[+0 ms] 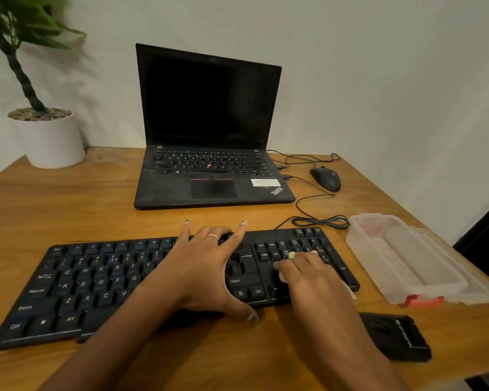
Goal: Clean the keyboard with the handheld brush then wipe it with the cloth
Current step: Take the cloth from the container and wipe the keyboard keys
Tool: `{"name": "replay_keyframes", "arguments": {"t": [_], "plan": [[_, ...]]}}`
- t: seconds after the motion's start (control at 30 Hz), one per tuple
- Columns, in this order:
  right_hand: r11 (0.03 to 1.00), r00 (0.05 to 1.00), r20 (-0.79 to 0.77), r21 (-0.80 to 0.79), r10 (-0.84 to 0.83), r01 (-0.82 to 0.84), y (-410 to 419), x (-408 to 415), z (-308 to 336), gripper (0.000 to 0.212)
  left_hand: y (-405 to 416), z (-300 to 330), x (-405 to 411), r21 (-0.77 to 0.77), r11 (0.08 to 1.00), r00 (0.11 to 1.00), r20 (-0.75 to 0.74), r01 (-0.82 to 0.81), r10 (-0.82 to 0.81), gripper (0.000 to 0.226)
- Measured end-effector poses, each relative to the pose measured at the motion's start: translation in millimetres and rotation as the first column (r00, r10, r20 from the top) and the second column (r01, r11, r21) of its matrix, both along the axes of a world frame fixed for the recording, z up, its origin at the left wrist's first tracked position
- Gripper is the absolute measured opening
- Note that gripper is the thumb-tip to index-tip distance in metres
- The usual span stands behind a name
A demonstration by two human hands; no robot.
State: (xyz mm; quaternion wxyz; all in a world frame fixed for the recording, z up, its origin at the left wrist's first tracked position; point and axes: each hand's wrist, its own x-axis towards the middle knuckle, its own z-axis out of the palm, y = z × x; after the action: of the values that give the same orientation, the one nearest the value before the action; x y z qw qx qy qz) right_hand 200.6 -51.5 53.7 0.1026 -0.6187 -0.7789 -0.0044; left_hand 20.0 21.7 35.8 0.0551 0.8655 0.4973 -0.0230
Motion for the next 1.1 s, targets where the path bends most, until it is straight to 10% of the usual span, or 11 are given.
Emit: {"name": "replay_keyframes", "arguments": {"t": [0.47,0.7,1.1], "plan": [[0.987,1.000,-0.008,-0.162,-0.020,0.019,24.2,41.1,13.3,0.033,-2.9,-0.6,3.7,-0.006,1.000,1.000,0.015,0.009,-0.009,0.131],[0.987,0.999,-0.010,0.159,0.033,-0.031,23.1,-6.1,1.8,0.037,-4.8,-1.1,5.0,0.004,1.000,0.999,0.041,0.006,-0.006,0.132],[0.991,0.989,0.071,-0.044,0.128,-0.125,34.5,-1.0,-6.1,0.041,-5.4,0.7,5.5,-0.005,1.000,0.999,0.041,-0.001,0.002,0.134]]}}
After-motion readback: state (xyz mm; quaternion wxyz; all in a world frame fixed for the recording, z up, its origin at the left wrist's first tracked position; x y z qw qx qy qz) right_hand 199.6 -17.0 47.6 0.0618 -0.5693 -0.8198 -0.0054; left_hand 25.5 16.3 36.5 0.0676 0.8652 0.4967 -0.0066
